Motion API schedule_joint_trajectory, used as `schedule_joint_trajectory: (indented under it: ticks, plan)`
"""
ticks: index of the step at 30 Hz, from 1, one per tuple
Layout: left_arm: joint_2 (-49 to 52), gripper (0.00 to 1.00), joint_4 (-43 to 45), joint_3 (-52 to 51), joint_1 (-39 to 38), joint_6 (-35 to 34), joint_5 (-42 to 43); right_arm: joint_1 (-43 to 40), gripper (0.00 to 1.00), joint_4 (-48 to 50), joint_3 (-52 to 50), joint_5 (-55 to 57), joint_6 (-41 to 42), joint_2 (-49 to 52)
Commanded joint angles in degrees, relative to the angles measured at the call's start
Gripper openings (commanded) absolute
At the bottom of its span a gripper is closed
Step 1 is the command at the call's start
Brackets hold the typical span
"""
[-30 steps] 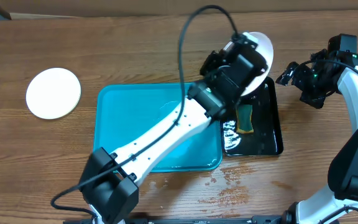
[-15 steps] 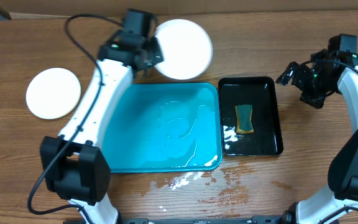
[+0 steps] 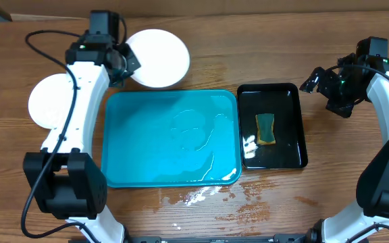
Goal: Clean dirty plates on tray and stack at the side
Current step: 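Lower white plate onto the plate stack at left with left gripper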
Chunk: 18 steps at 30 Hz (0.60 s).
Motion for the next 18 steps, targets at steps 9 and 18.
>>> schedule_joint_trajectory:
  ticks: [9, 18]
  plan:
    - [-2.38, 0.04, -3.10, 1.66, 14.99, 0.59, -0.44, -0.20, 1.00, 0.15, 1.46, -0.28, 0.22, -0.59]
    - [-2.38, 0.04, -6.71, 1.44, 29.31, 0.76, -0.52, -0.20, 1.00, 0.15, 1.46, -0.31, 0.24, -0.59]
